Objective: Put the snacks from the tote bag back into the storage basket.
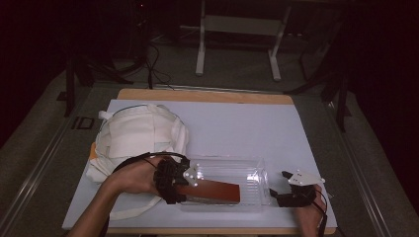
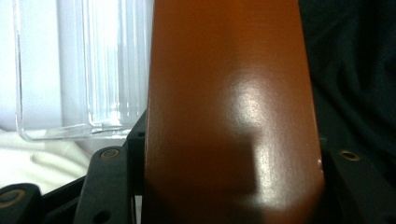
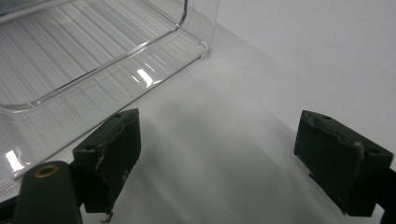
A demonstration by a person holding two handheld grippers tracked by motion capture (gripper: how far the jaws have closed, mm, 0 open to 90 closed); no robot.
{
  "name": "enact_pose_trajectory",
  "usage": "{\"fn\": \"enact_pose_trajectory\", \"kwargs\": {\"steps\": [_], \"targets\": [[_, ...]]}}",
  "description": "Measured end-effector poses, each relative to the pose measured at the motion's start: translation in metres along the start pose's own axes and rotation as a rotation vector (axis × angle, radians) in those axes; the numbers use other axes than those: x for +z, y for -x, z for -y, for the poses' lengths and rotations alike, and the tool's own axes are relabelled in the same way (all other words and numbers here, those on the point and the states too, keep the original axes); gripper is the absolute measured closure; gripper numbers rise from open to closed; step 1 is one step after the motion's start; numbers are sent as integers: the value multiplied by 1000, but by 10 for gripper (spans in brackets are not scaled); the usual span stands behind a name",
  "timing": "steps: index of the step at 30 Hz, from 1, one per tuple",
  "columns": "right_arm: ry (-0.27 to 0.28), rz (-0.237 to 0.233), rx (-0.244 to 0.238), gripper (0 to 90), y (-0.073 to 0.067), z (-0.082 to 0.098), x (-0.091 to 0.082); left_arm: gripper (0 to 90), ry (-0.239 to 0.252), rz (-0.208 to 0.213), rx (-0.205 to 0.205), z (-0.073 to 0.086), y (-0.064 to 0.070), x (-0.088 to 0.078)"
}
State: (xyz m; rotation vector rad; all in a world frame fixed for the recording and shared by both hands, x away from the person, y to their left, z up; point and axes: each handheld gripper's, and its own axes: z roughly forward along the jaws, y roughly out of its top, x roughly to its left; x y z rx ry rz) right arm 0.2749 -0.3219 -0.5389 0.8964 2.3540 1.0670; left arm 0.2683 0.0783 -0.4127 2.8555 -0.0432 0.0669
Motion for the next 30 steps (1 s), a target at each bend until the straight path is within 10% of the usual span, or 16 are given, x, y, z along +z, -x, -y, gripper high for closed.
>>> {"fn": "enact_pose_trajectory", "kwargs": {"steps": [30], "targets": [[-7,-3,-1,147,0,0,0,302,66,105,-41,-34,-6,17]]}}
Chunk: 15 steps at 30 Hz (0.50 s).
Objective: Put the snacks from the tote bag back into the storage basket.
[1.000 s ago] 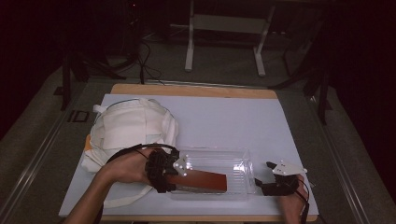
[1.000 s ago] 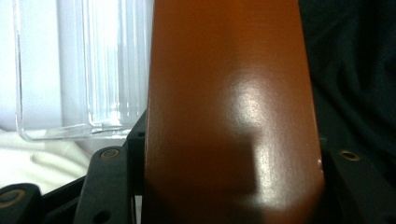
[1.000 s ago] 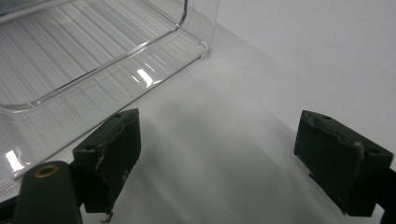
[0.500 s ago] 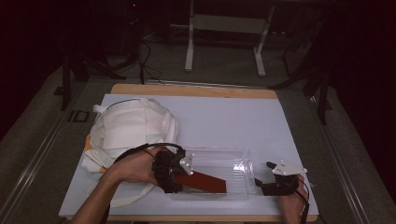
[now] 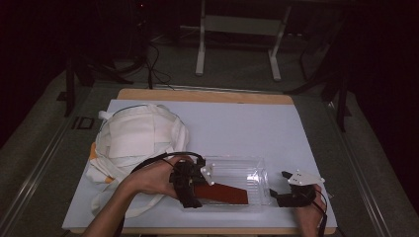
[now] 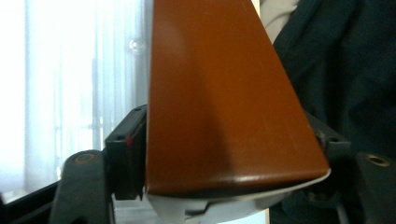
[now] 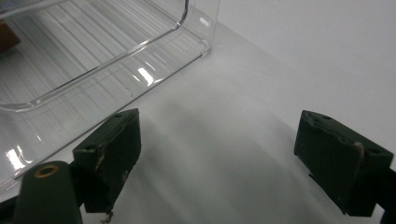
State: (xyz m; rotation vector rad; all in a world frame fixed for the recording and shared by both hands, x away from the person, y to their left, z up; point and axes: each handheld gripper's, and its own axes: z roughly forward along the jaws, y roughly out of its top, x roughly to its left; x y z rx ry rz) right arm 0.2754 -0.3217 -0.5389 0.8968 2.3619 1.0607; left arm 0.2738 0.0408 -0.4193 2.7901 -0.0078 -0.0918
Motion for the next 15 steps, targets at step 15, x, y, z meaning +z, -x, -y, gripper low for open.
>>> {"fn": "enact_pose_trajectory", "kwargs": {"steps": [15], "targets": [[1,-3,6,147,1,0,0,173,-79,-15,6,-1,5,18]]}}
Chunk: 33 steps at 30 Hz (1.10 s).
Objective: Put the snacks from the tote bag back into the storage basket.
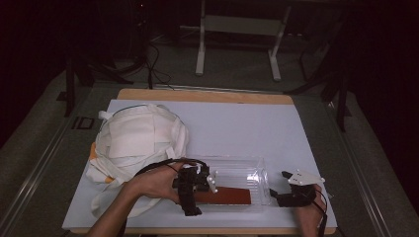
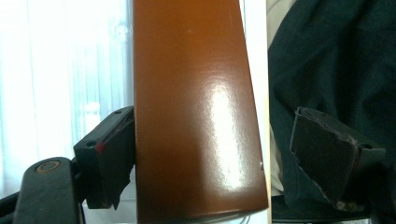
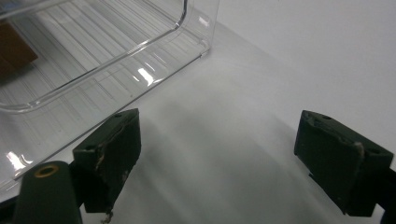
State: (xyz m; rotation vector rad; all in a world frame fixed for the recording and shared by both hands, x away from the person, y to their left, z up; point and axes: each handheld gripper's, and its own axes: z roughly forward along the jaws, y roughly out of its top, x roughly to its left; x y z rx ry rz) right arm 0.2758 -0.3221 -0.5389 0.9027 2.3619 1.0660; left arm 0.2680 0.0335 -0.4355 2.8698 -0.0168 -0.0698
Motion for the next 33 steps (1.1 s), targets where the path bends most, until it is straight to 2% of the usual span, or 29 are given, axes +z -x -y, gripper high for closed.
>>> {"fn": "enact_pose_trajectory", "kwargs": {"steps": [5,12,26,30,33], "targets": [[-1,1,0,147,0,0,0,160,19,-2,-22,6,-1,-6],[-2,0,1,147,0,0,0,160,23,-17,-27,12,0,-10],[-2,1,3,147,0,0,0,160,65,-79,-62,29,1,-25],[-2,0,4,147,0,0,0,160,114,-106,-77,36,5,-31],[-4,0,2,147,0,0,1,160,178,-137,-107,47,7,-38]]}}
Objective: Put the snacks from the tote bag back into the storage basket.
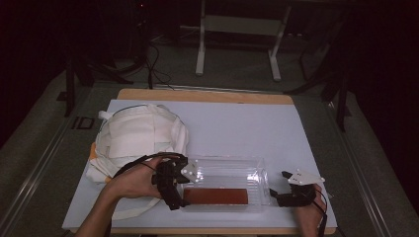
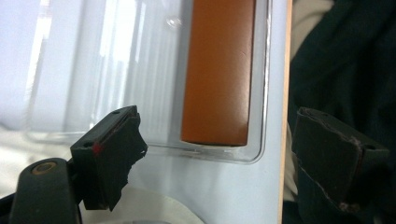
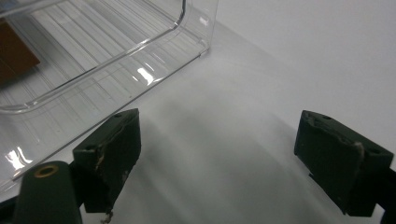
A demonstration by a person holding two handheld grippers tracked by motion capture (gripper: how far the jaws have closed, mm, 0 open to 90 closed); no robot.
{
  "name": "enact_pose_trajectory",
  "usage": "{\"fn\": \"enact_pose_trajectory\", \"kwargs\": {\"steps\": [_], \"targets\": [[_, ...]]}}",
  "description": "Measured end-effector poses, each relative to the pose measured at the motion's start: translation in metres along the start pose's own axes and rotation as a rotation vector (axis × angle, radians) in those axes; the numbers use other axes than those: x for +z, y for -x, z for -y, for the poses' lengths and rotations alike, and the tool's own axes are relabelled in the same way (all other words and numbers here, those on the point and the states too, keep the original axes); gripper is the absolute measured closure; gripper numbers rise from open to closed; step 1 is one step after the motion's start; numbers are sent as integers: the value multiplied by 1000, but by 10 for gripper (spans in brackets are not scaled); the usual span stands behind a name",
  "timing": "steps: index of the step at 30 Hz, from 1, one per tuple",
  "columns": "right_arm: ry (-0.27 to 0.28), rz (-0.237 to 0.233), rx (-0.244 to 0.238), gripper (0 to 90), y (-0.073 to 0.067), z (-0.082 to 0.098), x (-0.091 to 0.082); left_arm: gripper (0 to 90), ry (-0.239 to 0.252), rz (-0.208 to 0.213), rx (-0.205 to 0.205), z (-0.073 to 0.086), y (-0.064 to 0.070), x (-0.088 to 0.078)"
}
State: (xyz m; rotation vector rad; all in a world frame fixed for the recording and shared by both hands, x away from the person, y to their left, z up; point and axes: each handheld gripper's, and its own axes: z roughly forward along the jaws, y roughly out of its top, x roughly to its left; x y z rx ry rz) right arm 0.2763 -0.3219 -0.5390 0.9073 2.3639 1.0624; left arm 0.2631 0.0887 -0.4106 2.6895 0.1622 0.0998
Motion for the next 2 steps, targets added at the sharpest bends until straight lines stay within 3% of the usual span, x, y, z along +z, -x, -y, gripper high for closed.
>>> {"fn": "enact_pose_trajectory", "kwargs": {"steps": [2], "targets": [[-7,2,1,146,0,0,1,161,38,-24,-19,8,-1,-5]]}}
